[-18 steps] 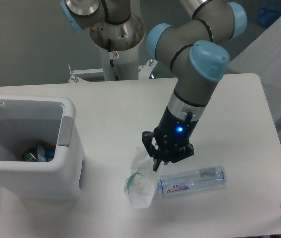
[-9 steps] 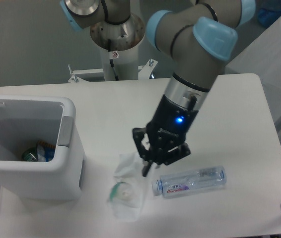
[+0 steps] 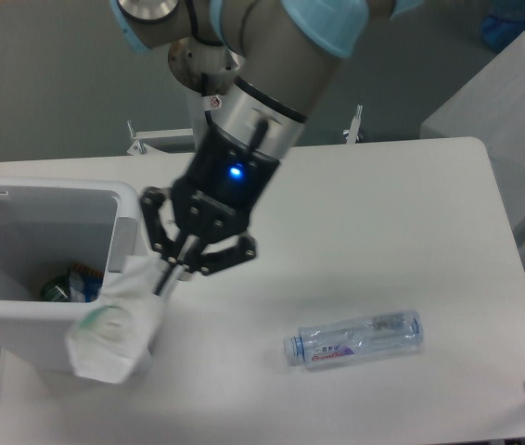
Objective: Place the trash in the trash can
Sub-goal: 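Carry the wrapper over the white bin and lower it inside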
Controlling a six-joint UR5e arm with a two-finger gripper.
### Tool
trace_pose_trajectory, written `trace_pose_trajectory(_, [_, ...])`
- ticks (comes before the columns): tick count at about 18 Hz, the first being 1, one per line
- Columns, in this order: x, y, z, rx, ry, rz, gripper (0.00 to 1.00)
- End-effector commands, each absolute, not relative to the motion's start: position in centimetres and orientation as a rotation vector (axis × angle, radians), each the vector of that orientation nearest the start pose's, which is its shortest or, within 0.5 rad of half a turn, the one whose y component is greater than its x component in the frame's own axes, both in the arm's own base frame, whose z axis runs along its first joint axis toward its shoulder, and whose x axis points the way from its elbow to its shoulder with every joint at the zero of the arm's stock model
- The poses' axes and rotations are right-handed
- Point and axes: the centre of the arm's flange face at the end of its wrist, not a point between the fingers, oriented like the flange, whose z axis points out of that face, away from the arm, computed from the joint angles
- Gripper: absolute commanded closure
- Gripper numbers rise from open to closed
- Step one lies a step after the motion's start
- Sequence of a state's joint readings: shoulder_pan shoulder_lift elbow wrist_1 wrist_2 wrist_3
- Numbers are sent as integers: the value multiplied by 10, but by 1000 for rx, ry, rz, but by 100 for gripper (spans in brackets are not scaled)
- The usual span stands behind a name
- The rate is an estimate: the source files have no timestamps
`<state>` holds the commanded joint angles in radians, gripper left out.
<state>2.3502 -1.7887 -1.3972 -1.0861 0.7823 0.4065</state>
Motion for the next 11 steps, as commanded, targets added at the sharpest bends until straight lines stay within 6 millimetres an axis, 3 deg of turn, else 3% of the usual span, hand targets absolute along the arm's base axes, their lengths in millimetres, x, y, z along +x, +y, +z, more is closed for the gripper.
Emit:
trace_pose_trajectory(3, [-265, 567, 522, -2326, -216, -535, 100])
trace_pose_trajectory(6, [-245, 566, 521, -2334, -191, -551, 100])
trace_pose_trajectory(9, [-227, 553, 522, -2336, -168, -549, 100])
trace_pose_trajectory(11, [-220, 546, 517, -2325, -114, -518, 90])
